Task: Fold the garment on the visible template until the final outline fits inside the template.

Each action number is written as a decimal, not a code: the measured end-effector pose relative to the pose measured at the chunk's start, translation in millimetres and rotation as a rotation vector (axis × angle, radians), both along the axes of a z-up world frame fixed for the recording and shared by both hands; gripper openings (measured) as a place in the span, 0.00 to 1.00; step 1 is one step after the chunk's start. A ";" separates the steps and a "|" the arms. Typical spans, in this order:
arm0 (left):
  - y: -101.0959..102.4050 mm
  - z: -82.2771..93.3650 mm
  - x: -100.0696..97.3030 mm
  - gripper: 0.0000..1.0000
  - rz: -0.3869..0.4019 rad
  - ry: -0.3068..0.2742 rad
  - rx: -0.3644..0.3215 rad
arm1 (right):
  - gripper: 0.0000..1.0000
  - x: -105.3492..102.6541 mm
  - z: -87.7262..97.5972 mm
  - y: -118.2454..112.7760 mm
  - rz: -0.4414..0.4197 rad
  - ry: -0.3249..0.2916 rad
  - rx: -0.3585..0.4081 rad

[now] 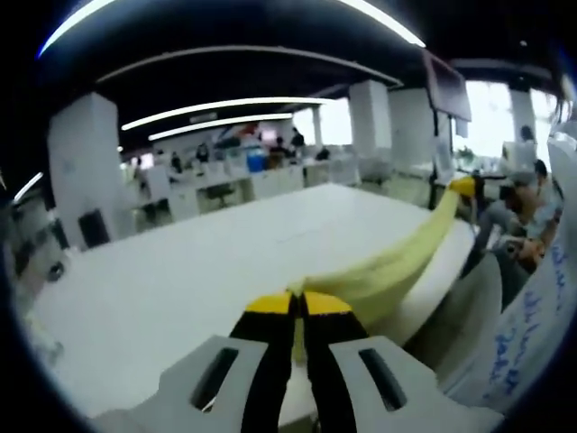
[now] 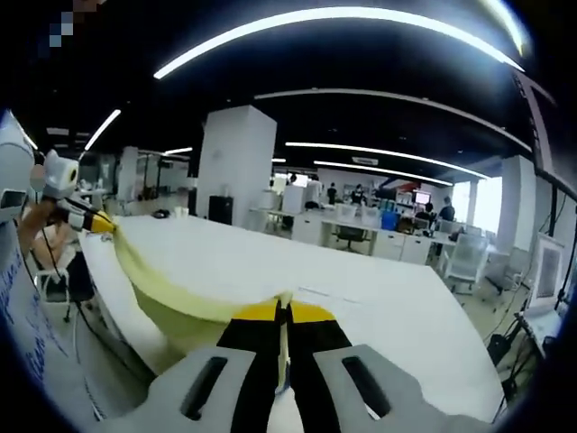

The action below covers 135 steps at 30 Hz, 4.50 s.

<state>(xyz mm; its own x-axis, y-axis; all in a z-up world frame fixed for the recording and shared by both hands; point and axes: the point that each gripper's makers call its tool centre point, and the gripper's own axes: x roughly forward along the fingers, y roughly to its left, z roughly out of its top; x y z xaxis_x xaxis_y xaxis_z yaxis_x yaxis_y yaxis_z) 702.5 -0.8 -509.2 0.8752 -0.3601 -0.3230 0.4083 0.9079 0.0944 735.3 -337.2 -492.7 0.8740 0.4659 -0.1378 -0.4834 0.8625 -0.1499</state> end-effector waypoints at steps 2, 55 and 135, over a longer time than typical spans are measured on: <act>1.7 -6.1 1.6 0.00 0.006 0.016 0.019 | 0.02 1.5 -4.3 0.1 0.001 0.013 0.001; 4.1 -101.9 66.0 0.00 -0.051 0.265 0.036 | 0.02 75.2 -103.1 17.2 0.085 0.300 -0.063; 10.1 -230.4 146.2 0.00 -0.037 0.459 0.126 | 0.02 152.3 -245.5 16.7 0.041 0.626 0.016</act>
